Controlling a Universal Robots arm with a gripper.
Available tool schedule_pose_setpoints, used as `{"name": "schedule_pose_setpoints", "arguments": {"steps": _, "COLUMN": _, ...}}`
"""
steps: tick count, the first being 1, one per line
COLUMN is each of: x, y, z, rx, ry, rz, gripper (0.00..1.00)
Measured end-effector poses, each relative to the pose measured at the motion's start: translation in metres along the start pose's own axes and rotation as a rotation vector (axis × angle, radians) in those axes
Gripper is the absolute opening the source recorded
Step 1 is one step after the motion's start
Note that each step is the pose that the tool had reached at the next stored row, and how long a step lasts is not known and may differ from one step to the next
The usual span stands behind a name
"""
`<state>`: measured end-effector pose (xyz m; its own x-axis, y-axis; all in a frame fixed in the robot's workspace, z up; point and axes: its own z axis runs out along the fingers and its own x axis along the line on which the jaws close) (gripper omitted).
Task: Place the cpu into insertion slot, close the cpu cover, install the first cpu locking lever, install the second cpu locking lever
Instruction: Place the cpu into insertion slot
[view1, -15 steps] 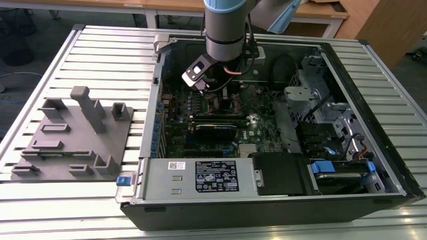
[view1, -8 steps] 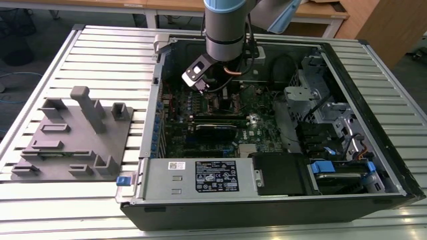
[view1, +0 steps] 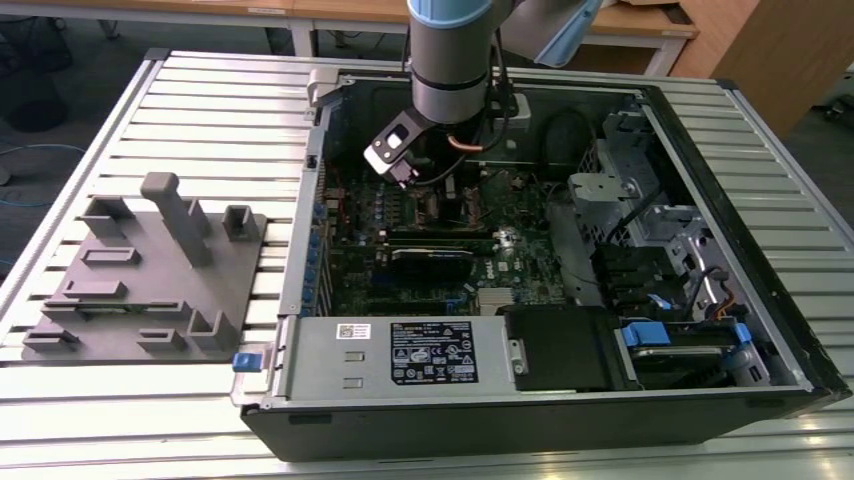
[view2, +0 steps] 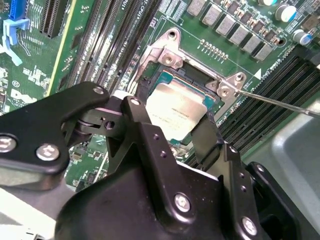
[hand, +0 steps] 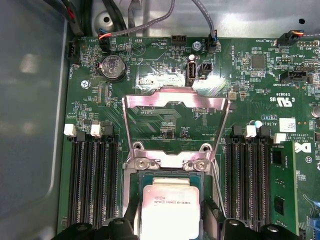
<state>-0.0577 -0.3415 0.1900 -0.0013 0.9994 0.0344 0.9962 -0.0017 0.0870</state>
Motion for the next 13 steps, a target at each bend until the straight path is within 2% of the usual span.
{"name": "schedule_pose_setpoints", "arguments": {"steps": 2, "x": 0.0000, "y": 0.0001, "z": -0.0010, "rx": 0.0000, "ry": -0.0001, "rz": 0.000, "gripper": 0.60}}
{"name": "schedule_pose_setpoints", "arguments": {"steps": 8, "x": 0.0004, "y": 0.0010, "z": -0.0116, "rx": 0.0000, "ry": -0.0001, "rz": 0.000, "gripper": 0.60}}
{"name": "schedule_pose_setpoints", "arguments": {"steps": 13, "x": 0.0004, "y": 0.0011, "z": -0.0126, "rx": 0.0000, "ry": -0.0001, "rz": 0.000, "gripper": 0.60}}
